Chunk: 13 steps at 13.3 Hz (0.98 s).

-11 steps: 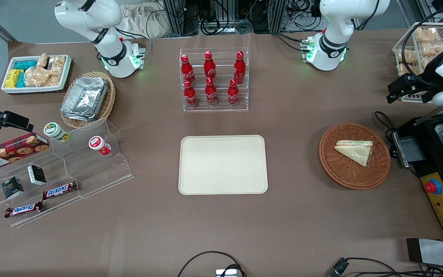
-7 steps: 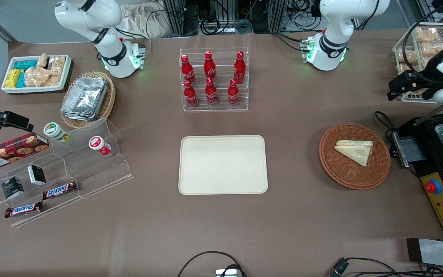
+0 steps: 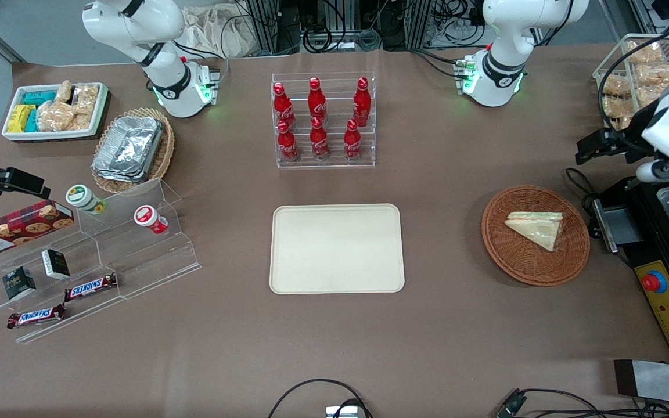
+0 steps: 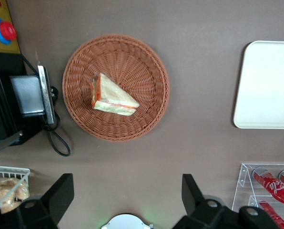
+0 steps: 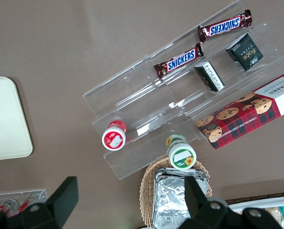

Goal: Place sandwich from basket to tray
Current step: 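Move the left gripper from rest down over the wicker basket sandwich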

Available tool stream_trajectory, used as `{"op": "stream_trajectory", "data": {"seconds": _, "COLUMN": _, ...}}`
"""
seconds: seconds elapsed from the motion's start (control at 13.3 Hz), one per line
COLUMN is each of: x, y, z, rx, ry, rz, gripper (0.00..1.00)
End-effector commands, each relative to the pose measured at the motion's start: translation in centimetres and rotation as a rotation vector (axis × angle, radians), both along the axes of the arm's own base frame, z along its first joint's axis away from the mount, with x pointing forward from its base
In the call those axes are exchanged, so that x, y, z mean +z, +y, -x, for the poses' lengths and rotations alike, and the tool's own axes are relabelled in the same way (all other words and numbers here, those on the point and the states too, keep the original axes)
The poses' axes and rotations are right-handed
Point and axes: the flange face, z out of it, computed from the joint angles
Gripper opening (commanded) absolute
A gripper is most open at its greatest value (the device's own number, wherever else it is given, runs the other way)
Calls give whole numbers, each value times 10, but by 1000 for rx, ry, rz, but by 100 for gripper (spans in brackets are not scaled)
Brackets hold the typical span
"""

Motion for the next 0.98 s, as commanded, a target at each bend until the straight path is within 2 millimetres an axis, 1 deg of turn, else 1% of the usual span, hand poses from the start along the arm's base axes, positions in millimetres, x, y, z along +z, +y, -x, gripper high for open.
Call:
{"op": "stream_trajectory", "data": {"seconds": 0.0, "x": -46, "y": 2, "z": -6, "rx": 128, "ry": -19, "rz": -24, "gripper": 100}}
{"op": "stream_trajectory", "data": {"seconds": 0.08, "x": -66, "y": 11, "z": -5, "rx": 170, "ry": -34, "rz": -27, "gripper": 100}}
{"op": "stream_trajectory", "data": {"seconds": 0.15, "x": -86, "y": 16, "z": -5, "rx": 187, "ry": -38, "rz": -24, "gripper": 100}}
{"op": "stream_trajectory", "data": {"seconds": 0.23, "x": -104, "y": 17, "z": -5, "rx": 214, "ry": -49, "rz": -23, "gripper": 100}}
{"op": "stream_trajectory", "data": {"seconds": 0.3, "x": -127, "y": 20, "z": -4, "rx": 257, "ry": -53, "rz": -28, "gripper": 100}}
{"op": "stream_trajectory", "data": {"seconds": 0.45, "x": -168, "y": 21, "z": -5, "rx": 315, "ry": -49, "rz": -36, "gripper": 100}}
{"op": "stream_trajectory", "data": {"seconds": 0.6, "x": -191, "y": 26, "z": 3, "rx": 339, "ry": -86, "rz": -34, "gripper": 100}}
{"op": "stream_trajectory", "data": {"seconds": 0.68, "x": -201, "y": 35, "z": 6, "rx": 378, "ry": -100, "rz": -34, "gripper": 100}}
{"op": "stream_trajectory", "data": {"seconds": 0.83, "x": -215, "y": 38, "z": 9, "rx": 421, "ry": -122, "rz": -29, "gripper": 100}}
{"op": "stream_trajectory", "data": {"seconds": 0.9, "x": -218, "y": 40, "z": 9, "rx": 446, "ry": -124, "rz": -31, "gripper": 100}}
